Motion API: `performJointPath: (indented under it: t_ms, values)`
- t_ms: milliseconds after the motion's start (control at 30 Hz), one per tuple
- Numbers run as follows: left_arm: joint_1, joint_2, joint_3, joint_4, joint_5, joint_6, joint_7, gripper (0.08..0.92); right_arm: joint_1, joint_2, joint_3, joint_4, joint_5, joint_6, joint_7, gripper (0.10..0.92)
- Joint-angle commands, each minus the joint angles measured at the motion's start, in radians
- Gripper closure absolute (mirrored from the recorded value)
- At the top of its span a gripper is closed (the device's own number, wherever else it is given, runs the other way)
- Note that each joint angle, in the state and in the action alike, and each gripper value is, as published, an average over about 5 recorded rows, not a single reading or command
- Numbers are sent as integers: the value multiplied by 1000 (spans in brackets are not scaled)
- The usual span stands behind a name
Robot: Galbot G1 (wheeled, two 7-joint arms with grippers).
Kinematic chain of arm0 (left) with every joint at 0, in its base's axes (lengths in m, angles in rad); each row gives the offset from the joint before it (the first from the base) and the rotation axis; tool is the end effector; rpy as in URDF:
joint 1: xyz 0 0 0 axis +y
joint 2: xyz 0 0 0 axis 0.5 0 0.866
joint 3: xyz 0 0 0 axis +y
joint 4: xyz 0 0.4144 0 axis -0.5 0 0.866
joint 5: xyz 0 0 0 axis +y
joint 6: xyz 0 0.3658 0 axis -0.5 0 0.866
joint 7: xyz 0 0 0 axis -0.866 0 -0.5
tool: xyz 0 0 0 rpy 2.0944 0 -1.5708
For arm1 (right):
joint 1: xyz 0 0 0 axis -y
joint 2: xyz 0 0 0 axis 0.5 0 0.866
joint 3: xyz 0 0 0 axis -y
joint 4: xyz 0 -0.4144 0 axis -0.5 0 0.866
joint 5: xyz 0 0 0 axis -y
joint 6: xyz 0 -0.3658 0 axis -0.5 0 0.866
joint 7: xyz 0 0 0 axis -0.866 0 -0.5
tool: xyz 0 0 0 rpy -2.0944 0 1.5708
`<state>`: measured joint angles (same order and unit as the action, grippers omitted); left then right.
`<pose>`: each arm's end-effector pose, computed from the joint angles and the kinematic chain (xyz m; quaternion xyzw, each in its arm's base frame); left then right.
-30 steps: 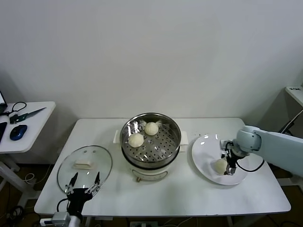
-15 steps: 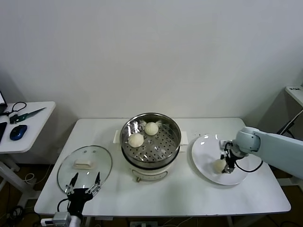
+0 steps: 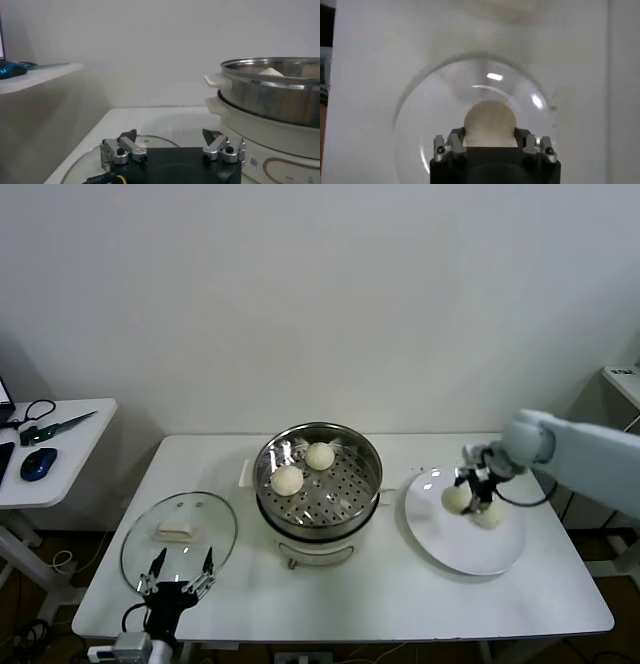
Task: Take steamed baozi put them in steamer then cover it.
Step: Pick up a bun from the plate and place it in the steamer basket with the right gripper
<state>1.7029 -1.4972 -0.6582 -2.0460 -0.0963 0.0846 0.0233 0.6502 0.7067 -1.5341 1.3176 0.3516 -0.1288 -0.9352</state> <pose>0.1072 0.0617 -0.3893 0.0305 -0.9912 -0.0159 0.1277 0.5830 -0.1816 -0.0928 0.5156 -0.5368 0.5714 0.3458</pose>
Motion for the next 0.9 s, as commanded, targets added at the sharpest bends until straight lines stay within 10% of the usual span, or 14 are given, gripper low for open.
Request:
performJointPath:
  t_ms: [33, 367, 900]
  values:
    - [0, 0, -1, 0, 5, 0, 0, 177, 537, 242, -181, 54, 44, 499, -138, 364]
    - [5, -3, 2, -12, 11, 3, 1, 177, 426, 466, -111, 245, -110, 600, -59, 371]
    - [20, -1, -20, -20, -4, -4, -1, 177, 61, 608, -53, 112, -277, 538, -3, 372]
